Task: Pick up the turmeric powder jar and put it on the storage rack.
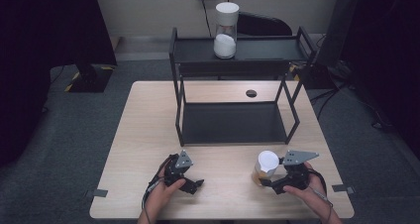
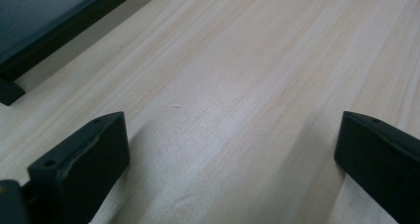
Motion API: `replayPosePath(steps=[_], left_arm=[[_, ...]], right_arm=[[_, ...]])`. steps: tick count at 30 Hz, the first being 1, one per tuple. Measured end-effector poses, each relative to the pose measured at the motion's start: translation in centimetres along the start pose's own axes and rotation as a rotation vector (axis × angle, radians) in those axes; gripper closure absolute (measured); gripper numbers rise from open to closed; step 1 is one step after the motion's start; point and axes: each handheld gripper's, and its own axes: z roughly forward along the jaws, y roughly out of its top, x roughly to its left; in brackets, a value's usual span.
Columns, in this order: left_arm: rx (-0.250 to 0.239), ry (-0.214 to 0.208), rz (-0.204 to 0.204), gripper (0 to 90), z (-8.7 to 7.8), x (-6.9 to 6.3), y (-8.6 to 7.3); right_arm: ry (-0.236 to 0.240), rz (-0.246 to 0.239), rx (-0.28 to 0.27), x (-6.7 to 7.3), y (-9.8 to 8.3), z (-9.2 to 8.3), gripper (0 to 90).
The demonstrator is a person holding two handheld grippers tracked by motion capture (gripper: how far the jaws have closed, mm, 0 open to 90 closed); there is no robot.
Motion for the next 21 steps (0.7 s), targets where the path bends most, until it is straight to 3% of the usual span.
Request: replayPosePath(steps=[9,21], left_arm=[[0.000,0.000,0.000,0.0,0.00,-0.01,0.00],[0.000,0.000,0.000,0.0,0.00,-0.01,-0.01]], right_arm=[[0.045,0.000,-0.062,-0.63,-0.98,0.72,25.9],[0.005,-0.034,-0.045,0.29,-0.14,0.70,29.4]])
